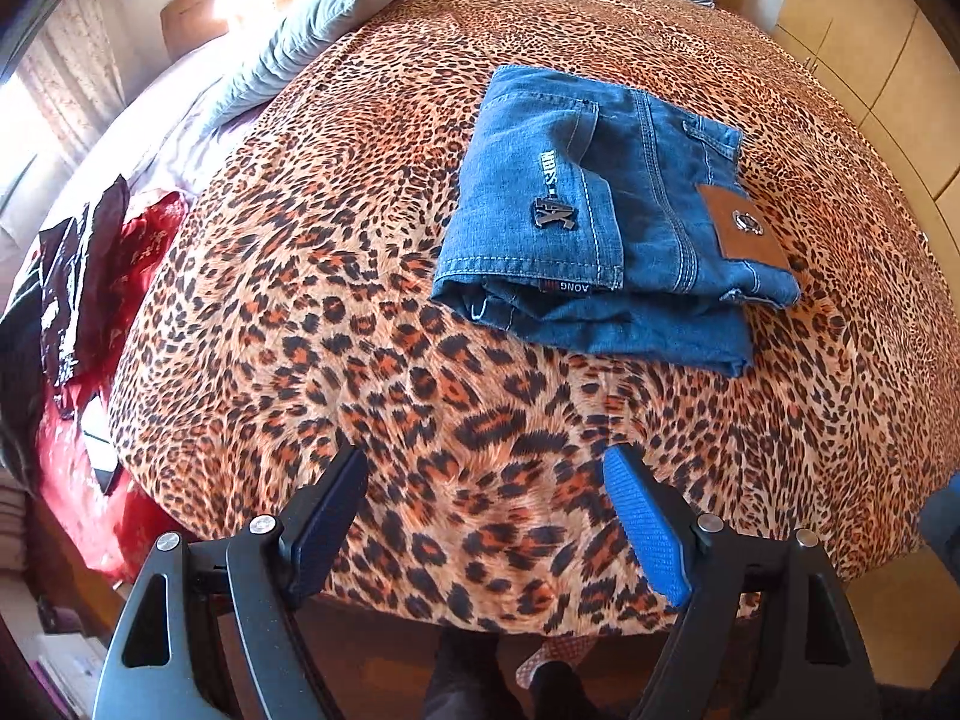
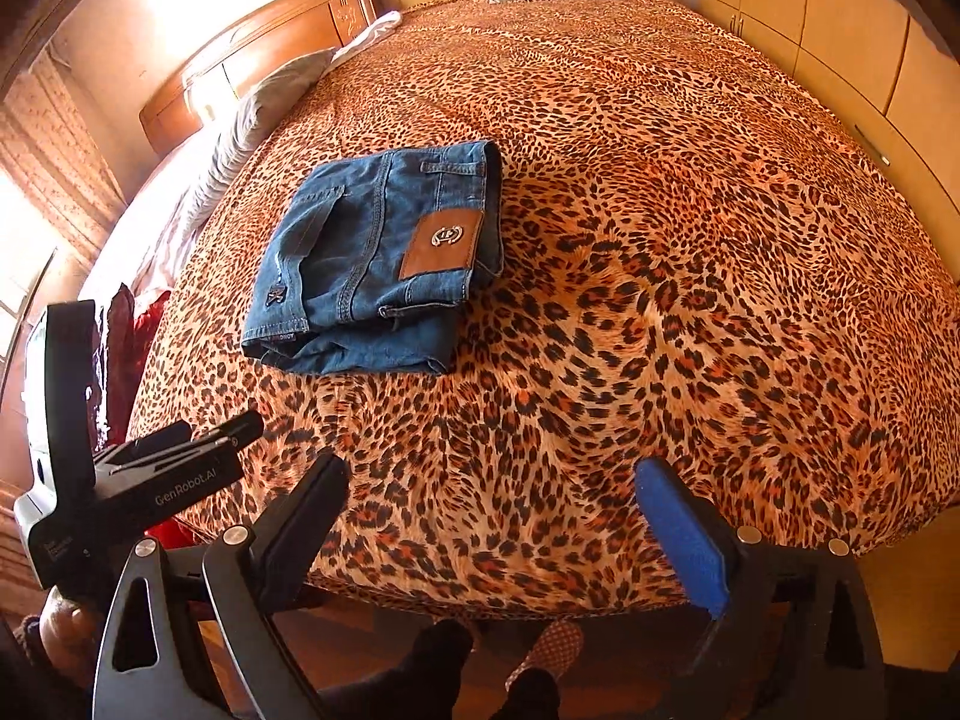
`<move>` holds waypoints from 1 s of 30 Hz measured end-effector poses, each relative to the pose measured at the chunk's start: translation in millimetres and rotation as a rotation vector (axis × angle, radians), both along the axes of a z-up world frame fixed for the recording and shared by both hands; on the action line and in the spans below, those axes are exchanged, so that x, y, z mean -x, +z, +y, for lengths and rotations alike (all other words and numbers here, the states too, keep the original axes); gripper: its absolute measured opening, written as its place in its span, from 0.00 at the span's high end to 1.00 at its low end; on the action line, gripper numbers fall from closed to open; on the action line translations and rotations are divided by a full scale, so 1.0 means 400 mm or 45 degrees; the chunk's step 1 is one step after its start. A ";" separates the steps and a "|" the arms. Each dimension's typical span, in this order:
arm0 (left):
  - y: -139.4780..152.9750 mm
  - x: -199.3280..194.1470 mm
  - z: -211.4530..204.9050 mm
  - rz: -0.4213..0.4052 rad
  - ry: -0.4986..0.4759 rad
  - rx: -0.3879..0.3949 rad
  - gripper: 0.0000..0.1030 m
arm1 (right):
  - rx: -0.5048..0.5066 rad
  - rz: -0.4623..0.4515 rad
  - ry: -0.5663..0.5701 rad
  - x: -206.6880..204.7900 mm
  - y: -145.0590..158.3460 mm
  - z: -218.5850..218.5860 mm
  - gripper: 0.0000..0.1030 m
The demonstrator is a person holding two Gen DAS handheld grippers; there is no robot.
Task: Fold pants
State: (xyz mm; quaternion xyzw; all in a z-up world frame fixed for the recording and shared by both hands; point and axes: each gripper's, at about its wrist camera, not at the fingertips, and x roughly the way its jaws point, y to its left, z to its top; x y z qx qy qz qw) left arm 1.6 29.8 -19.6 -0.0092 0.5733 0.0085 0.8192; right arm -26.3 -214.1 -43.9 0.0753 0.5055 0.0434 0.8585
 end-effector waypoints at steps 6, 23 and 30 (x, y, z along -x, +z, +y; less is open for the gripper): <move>0.062 0.061 -0.034 -0.107 0.053 -0.068 0.21 | 0.023 -0.050 0.049 0.026 0.018 -0.032 0.05; 0.112 0.197 -0.119 -0.120 0.034 -0.144 0.21 | 0.057 -0.111 0.099 0.117 0.025 -0.106 0.05; 0.121 0.183 -0.125 -0.120 0.011 -0.091 0.21 | 0.082 -0.134 0.072 0.120 0.038 -0.116 0.05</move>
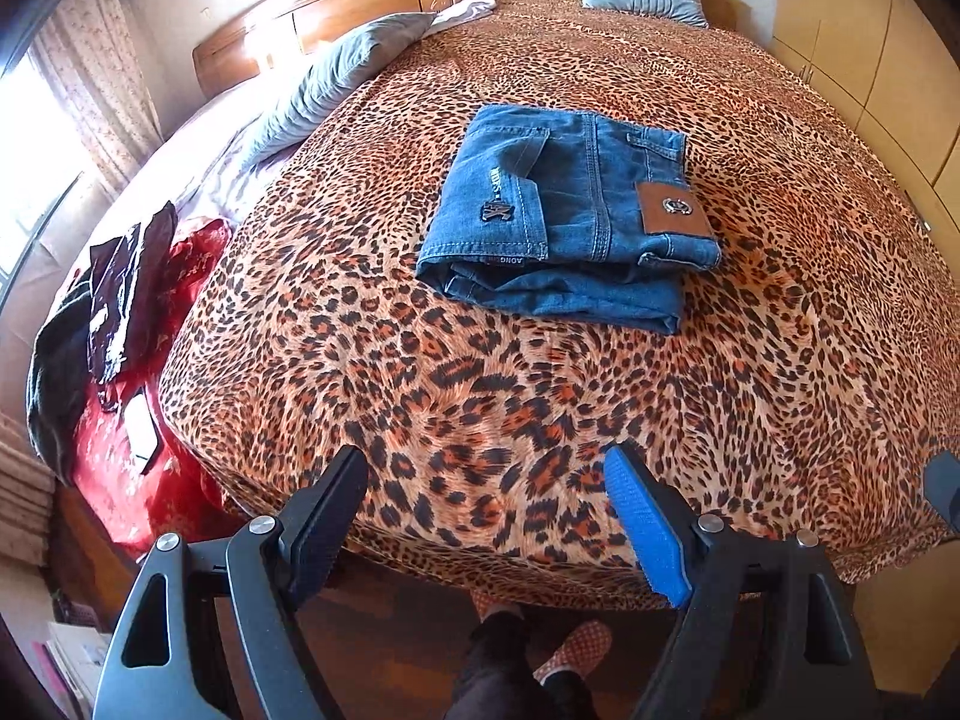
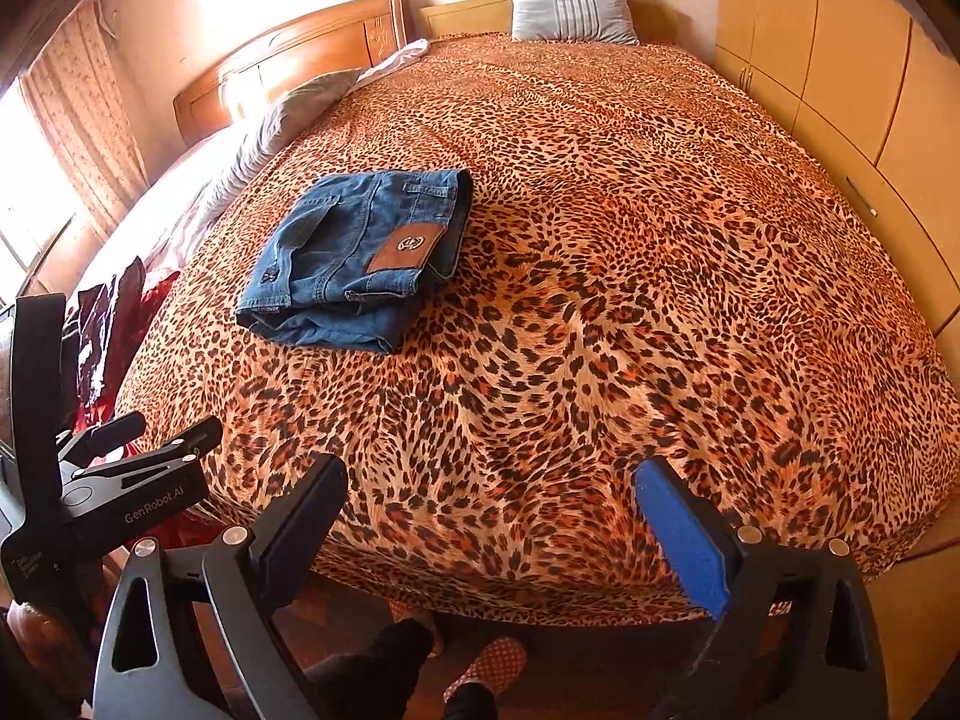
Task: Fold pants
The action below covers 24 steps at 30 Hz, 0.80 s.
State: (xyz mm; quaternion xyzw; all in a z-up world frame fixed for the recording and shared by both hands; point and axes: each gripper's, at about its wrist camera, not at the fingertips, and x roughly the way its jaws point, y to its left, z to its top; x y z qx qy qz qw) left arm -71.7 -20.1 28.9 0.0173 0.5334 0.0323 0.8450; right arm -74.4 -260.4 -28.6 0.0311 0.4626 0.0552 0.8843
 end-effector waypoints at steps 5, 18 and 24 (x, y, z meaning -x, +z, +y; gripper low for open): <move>0.004 -0.008 0.000 -0.005 -0.029 0.028 0.21 | 0.006 0.002 -0.022 -0.008 0.003 0.000 0.05; 0.011 -0.022 0.010 -0.022 -0.058 0.073 0.21 | 0.039 -0.008 -0.057 -0.025 0.011 0.012 0.05; 0.006 -0.023 0.014 -0.018 -0.061 0.095 0.21 | 0.043 0.004 -0.073 -0.028 0.004 0.014 0.05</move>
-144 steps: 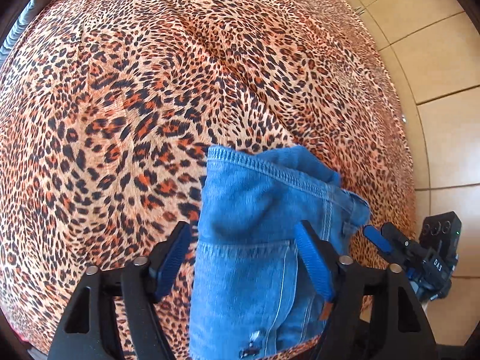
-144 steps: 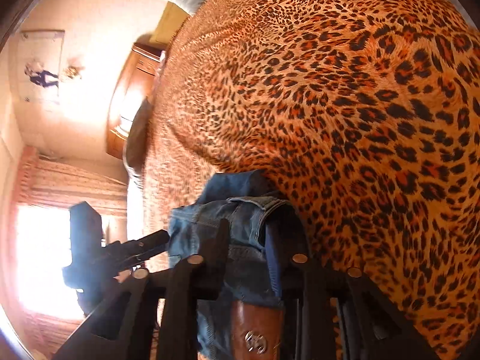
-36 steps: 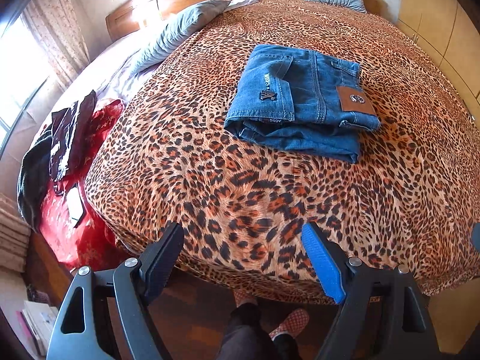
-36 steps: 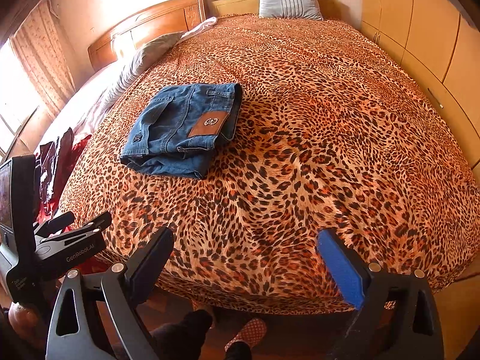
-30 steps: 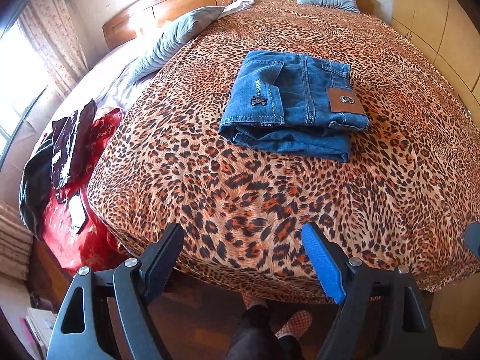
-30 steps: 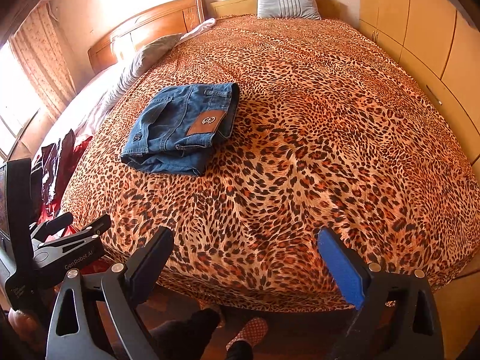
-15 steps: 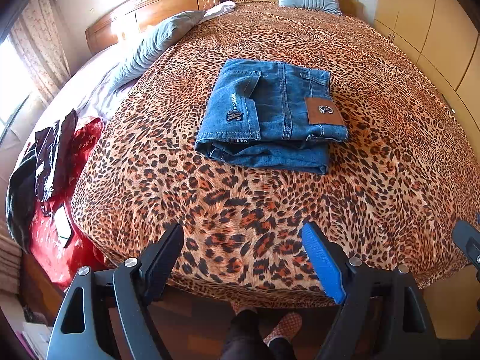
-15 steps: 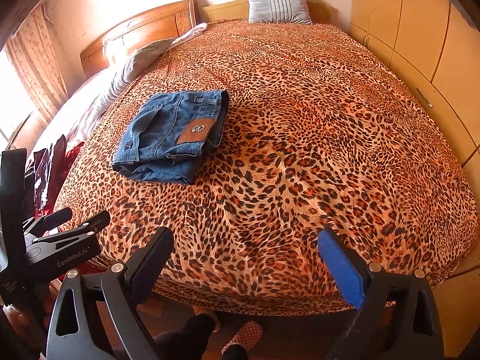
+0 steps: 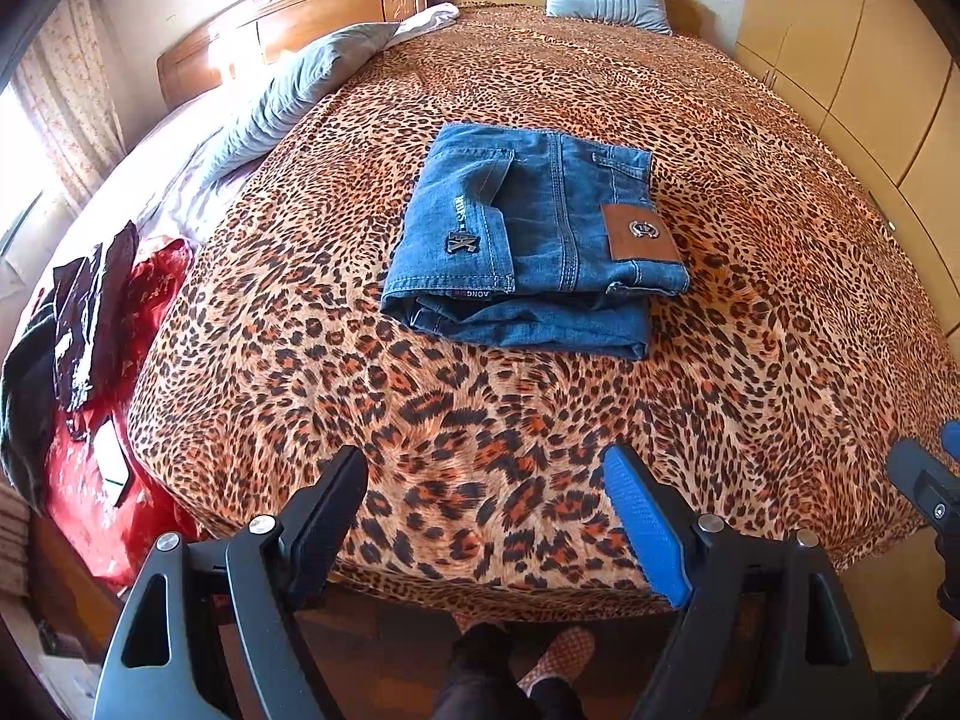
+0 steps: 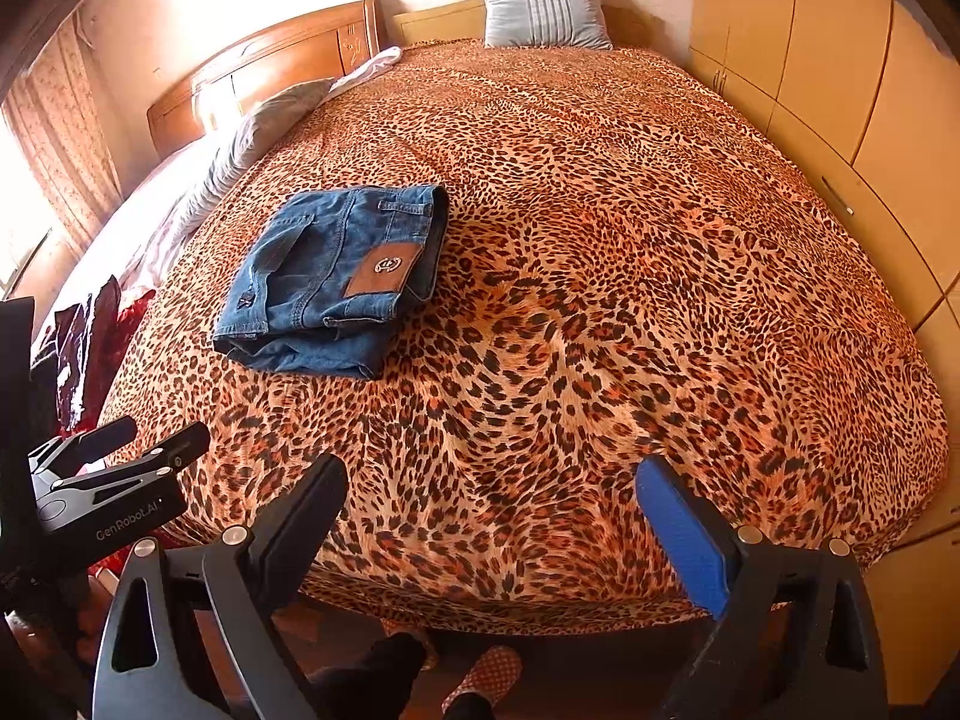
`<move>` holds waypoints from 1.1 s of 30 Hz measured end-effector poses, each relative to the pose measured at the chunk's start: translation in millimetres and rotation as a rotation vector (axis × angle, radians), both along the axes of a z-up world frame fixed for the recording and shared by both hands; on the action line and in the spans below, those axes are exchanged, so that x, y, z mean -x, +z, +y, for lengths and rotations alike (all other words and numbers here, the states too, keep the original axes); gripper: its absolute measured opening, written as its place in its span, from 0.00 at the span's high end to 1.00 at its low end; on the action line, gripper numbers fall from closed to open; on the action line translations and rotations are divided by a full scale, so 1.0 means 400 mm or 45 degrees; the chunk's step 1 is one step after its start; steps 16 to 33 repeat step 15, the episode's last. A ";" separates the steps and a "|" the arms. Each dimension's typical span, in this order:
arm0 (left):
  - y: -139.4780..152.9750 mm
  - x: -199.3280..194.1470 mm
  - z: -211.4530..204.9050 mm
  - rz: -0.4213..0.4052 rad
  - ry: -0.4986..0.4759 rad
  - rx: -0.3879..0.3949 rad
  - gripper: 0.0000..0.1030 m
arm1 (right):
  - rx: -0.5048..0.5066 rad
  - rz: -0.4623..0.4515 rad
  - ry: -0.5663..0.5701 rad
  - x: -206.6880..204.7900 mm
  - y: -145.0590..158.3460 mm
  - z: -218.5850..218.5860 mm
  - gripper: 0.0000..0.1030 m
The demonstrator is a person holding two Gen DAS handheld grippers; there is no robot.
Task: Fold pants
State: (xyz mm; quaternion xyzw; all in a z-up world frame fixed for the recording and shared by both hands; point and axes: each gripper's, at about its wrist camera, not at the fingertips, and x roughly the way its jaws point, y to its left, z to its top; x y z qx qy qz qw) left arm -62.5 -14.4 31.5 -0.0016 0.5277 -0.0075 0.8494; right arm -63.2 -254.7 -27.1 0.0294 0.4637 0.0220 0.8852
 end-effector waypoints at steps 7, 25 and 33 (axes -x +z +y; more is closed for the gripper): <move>-0.003 -0.016 0.006 0.007 -0.016 0.027 0.21 | 0.010 0.005 -0.017 -0.008 0.001 0.006 0.05; 0.012 -0.037 0.012 -0.028 -0.031 0.097 0.21 | 0.016 0.011 -0.052 -0.033 0.006 0.008 0.05; 0.012 -0.037 0.012 -0.028 -0.031 0.097 0.21 | 0.016 0.011 -0.052 -0.033 0.006 0.008 0.05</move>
